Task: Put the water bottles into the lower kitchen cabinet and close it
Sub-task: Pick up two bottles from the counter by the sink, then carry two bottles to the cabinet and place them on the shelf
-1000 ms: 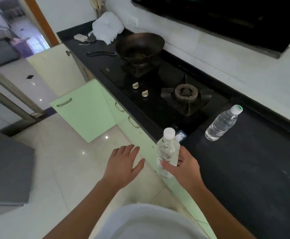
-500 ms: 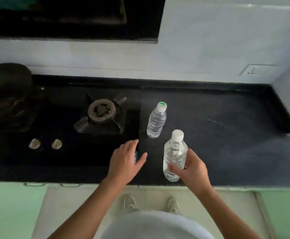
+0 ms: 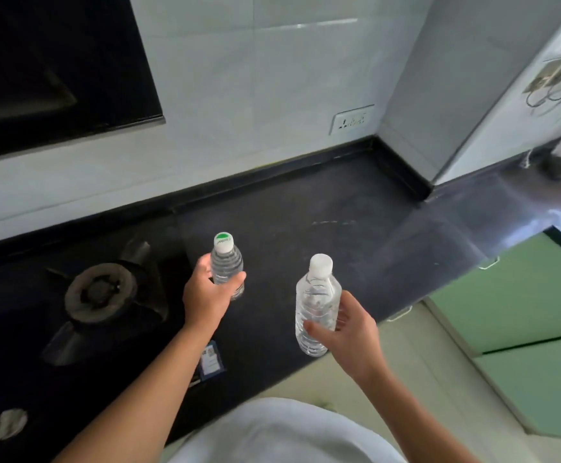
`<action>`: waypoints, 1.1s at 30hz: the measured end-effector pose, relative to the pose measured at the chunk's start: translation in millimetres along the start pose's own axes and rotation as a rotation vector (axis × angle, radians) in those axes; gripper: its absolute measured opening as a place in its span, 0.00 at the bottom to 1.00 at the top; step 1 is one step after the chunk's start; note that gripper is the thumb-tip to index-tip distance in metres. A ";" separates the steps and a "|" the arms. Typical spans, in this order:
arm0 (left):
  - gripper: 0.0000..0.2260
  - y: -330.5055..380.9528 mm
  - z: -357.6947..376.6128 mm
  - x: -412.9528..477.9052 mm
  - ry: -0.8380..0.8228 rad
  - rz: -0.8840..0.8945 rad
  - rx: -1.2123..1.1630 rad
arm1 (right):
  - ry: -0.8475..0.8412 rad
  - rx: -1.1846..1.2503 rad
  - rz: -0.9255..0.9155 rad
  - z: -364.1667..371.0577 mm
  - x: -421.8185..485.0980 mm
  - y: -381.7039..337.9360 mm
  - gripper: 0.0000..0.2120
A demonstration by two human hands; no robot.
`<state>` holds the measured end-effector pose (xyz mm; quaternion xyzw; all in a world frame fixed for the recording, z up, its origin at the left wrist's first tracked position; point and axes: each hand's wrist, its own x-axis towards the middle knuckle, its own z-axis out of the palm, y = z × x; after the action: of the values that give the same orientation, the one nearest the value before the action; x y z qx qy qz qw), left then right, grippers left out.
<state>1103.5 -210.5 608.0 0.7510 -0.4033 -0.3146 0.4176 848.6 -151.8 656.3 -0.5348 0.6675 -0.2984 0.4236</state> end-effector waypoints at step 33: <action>0.18 16.0 20.5 -474.4 1.315 -0.713 -0.278 | -1.391 -0.296 -0.779 33.1 -97.9 9.2 0.28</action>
<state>855.3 188.7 677.2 0.8091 0.2391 0.0341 0.5357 880.5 -53.0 657.2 -0.8423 0.0500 0.0676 0.5324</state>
